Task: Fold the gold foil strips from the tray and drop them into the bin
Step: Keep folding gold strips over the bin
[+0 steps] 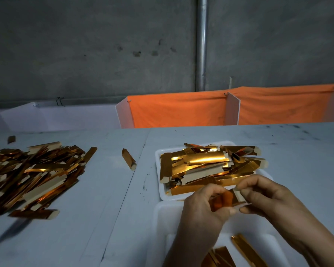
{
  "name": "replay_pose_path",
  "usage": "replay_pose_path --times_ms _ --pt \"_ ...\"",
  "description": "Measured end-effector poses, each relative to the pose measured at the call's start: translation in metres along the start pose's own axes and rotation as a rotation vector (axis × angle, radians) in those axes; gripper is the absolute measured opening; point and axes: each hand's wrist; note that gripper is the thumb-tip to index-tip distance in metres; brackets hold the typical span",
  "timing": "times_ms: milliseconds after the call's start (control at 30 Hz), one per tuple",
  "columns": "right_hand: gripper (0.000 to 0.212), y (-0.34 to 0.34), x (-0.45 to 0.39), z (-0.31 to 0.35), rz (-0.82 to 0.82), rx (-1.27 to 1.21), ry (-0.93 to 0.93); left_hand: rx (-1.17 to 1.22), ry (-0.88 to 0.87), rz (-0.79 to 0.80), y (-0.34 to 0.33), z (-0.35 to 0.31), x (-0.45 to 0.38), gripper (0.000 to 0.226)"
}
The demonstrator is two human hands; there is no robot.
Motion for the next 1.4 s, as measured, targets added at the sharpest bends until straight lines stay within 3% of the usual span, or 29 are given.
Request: replay_pose_path --times_ms 100,200,433,533,600,700,900,1000,1167,1300,1400 --pt "0.013 0.005 0.005 0.006 0.100 0.022 0.047 0.076 0.014 0.033 0.004 -0.002 0.001 0.026" --pt "0.020 0.010 0.009 0.011 0.192 0.083 0.038 0.117 0.019 0.052 0.006 -0.001 0.003 0.027" --pt "0.011 0.007 0.011 0.012 0.167 0.156 0.096 0.149 0.028 0.064 0.008 -0.001 0.003 0.030" --pt "0.018 0.005 0.011 0.011 0.162 0.141 0.090 0.122 0.007 0.071 0.010 -0.001 0.004 0.031" --pt "0.004 0.003 0.010 0.011 0.165 0.164 0.105 0.072 0.002 0.090 0.009 -0.001 0.004 0.030" --pt "0.022 0.004 0.010 0.007 0.201 0.233 0.069 0.008 0.002 0.130 0.008 -0.003 0.006 0.030" --pt "0.014 -0.005 0.009 0.004 0.105 0.276 0.049 -0.063 -0.042 0.131 0.009 -0.002 0.006 0.031" --pt "0.009 -0.005 0.008 0.007 0.140 0.138 0.034 -0.061 -0.059 0.116 0.009 -0.002 0.007 0.031" --pt "0.021 -0.005 0.006 0.006 0.198 -0.239 -0.101 -0.064 -0.070 0.088 0.011 -0.003 0.007 0.032" --pt "0.023 -0.007 0.005 0.006 0.232 -0.265 -0.153 -0.098 -0.073 0.091 0.010 -0.003 0.007 0.030" --pt "0.014 -0.008 0.005 0.006 0.230 -0.179 -0.163 -0.130 -0.060 0.100 0.009 -0.001 0.006 0.030"
Point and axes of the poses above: each hand's wrist, its own x-axis away from the middle knuckle, its own y-axis out of the back of the hand, z = x × y, and after that the axes turned 14 degrees about x, right-handed
